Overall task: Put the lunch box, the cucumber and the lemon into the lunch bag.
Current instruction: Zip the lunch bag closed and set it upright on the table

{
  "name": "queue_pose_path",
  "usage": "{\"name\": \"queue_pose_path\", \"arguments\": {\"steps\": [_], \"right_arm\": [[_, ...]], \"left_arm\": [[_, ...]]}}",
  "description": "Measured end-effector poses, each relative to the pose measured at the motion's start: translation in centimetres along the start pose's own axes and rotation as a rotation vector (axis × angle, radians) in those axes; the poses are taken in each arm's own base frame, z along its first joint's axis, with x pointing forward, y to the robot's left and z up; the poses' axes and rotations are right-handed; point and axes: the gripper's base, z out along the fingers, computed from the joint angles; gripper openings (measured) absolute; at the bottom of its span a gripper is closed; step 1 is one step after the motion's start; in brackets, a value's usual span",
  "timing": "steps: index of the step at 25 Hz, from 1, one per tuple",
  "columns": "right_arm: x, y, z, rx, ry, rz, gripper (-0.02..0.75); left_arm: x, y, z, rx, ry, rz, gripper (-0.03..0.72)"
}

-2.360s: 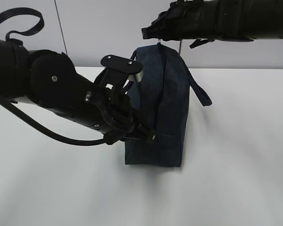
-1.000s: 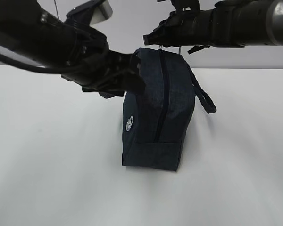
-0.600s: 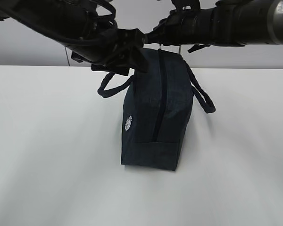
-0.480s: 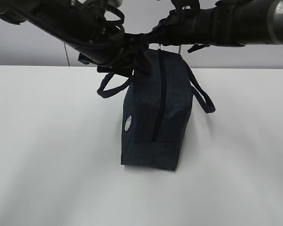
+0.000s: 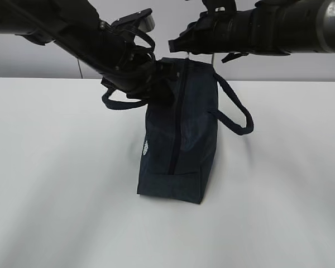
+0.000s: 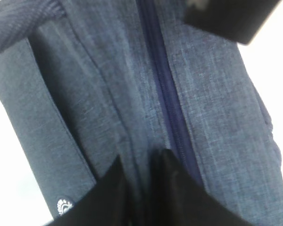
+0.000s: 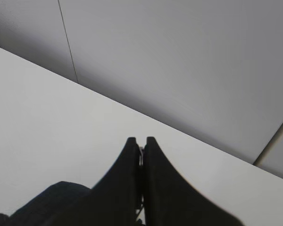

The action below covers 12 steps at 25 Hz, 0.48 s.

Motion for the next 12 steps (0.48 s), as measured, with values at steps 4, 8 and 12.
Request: {"name": "queue_pose_path", "arguments": {"steps": [4, 8, 12], "right_arm": [[-0.01, 0.02, 0.0, -0.002, -0.001, 0.0, 0.0], [-0.01, 0.02, 0.0, -0.002, -0.001, 0.014, 0.0], [-0.01, 0.03, 0.0, -0.004, -0.001, 0.042, 0.0]], "left_arm": [[0.28, -0.05, -0.01, 0.008, 0.031, 0.06, 0.003], [0.55, -0.07, -0.09, 0.008, 0.07, 0.119, -0.003], [0.74, -0.02, -0.45, -0.01, 0.104, 0.168, -0.004]]}}
